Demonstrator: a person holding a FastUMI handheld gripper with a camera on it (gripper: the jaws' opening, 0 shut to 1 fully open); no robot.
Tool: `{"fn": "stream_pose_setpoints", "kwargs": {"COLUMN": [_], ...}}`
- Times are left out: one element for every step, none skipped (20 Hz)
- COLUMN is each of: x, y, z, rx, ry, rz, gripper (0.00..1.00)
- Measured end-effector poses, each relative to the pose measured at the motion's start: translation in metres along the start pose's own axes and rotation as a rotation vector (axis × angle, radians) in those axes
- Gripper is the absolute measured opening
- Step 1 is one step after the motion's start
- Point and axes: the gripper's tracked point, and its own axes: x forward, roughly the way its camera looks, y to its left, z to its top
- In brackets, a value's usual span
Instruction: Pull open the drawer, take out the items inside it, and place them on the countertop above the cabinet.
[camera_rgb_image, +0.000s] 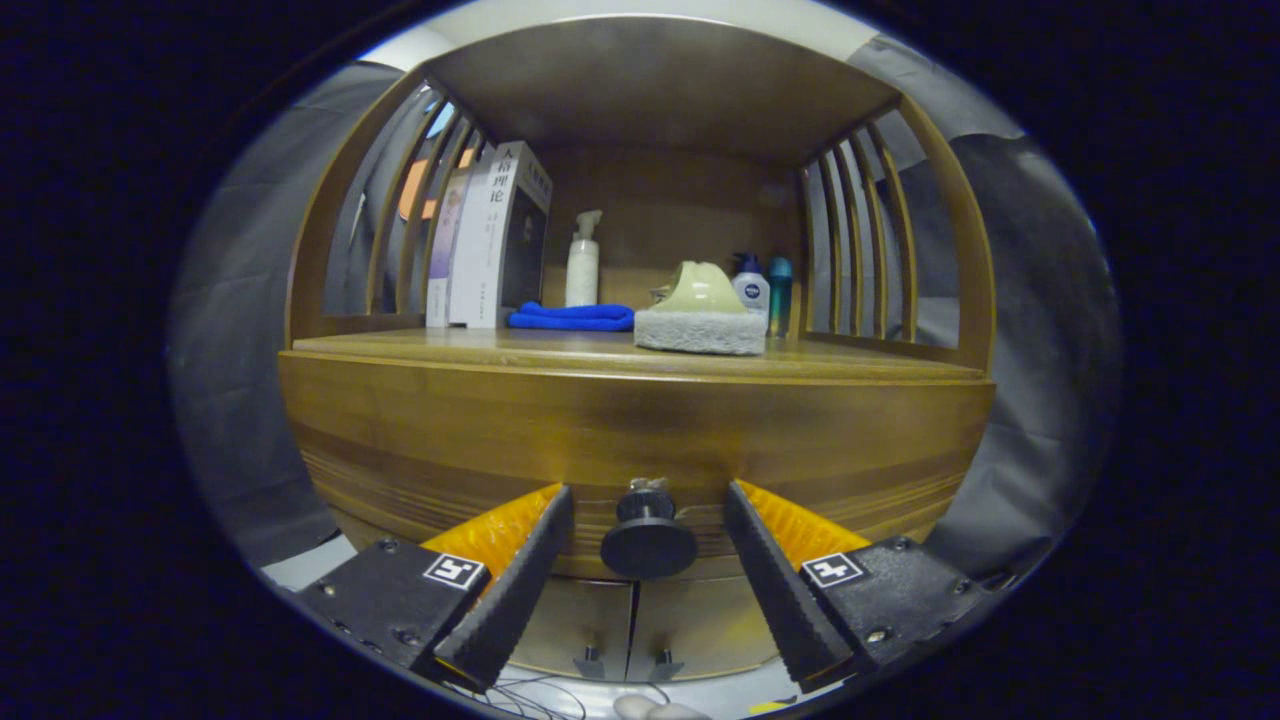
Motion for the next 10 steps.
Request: {"fn": "stream_pose_setpoints", "kwargs": {"x": [-0.004, -0.002, -0.005, -0.009, -0.018, -0.028, -0.042, -0.057, -0.074, -0.093], "y": [-0.002, -0.002, -0.002, -0.004, -0.011, -0.020, -0.028, -0.035, -0.044, -0.053], "z": [0.001, 0.000, 0.000, 0.002, 0.007, 0.015, 0.024, 0.030, 0.035, 0.039], "rx": [-0.007, -0.001, 0.021, 0.047, 0.062, 0.062, 0.054, 0.045, 0.033, 0.026], "ry": [-0.002, 0.015, 0.033, 0.041, 0.039, 0.023, 0.005, -0.010, -0.019, -0.026], "rz": [-0.001, 0.008, 0.022, 0.033, 0.035, 0.036, 0.035, 0.039, 0.037, 0.038], "gripper": [1.00, 1.00, 1.00, 1.00, 1.00, 1.00, 1.00, 1.00, 1.00, 1.00]}}
